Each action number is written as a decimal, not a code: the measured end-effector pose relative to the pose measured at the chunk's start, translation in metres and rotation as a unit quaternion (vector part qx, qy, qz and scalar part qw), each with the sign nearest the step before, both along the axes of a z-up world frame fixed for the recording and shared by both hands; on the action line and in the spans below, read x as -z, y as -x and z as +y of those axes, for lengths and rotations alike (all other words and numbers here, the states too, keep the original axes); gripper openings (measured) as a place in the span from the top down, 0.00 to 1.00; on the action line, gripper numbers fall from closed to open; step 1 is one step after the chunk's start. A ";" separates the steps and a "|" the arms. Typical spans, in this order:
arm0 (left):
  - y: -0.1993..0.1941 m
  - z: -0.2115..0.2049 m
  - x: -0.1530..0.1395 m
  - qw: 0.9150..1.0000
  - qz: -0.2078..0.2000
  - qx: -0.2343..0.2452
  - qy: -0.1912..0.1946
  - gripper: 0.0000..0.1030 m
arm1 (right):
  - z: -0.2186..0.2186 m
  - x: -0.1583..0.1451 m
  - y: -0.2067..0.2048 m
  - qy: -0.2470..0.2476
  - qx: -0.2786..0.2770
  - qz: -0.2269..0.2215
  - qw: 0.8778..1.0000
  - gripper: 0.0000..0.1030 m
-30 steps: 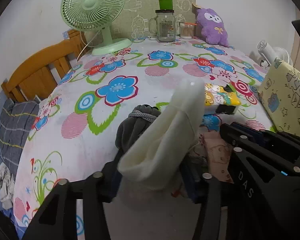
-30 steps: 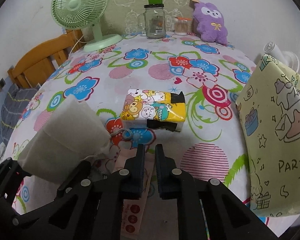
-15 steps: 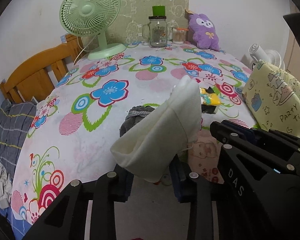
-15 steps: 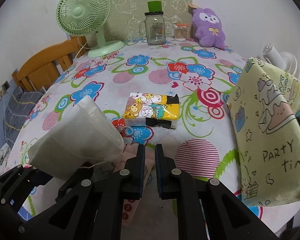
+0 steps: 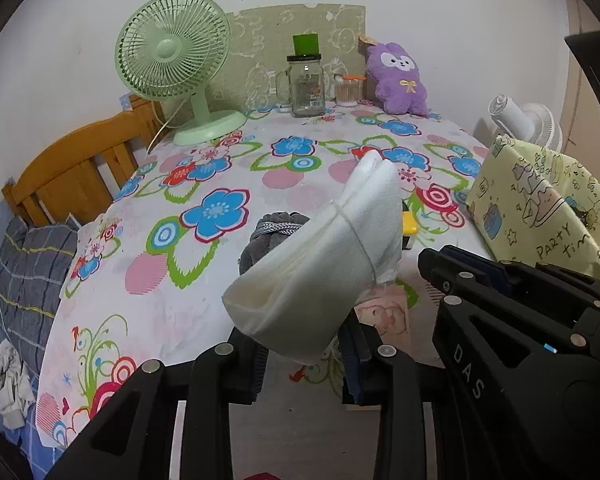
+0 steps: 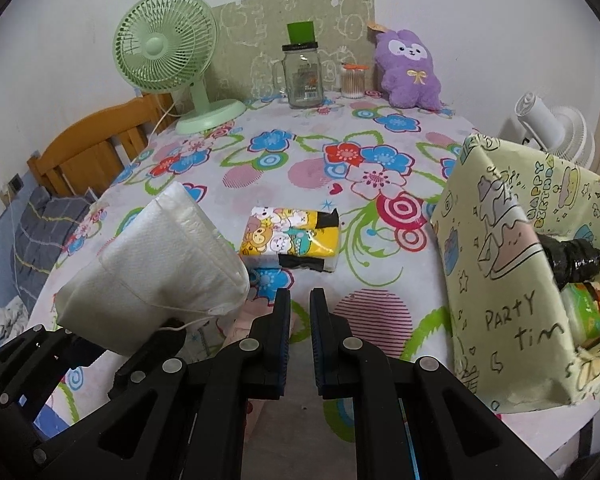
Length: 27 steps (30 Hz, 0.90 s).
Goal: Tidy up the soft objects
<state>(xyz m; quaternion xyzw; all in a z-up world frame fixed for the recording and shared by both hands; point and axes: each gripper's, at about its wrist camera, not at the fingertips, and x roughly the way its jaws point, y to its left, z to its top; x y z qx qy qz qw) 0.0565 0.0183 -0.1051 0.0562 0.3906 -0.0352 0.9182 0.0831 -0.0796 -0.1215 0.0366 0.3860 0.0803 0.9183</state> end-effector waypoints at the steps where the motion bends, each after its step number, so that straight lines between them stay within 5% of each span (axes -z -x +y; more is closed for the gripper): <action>1: 0.000 -0.001 -0.002 1.000 -0.002 0.001 -0.001 0.64 | -0.001 -0.002 0.000 -0.001 0.000 -0.002 1.000 0.87; 6: 0.002 -0.004 -0.008 1.000 -0.017 0.005 -0.003 0.62 | -0.003 -0.009 0.001 -0.004 0.000 -0.011 1.000 0.87; 10: 0.004 -0.006 -0.011 0.999 -0.029 0.004 -0.013 0.50 | -0.005 -0.013 0.002 -0.005 0.000 -0.016 1.000 0.88; 17: 0.003 -0.006 -0.010 0.999 -0.030 0.008 -0.009 0.49 | -0.005 -0.013 0.003 -0.006 0.002 -0.016 1.000 0.88; 27: -0.012 -0.007 -0.004 0.999 -0.037 0.009 -0.021 0.22 | -0.012 -0.007 -0.005 -0.005 0.020 -0.011 1.000 0.88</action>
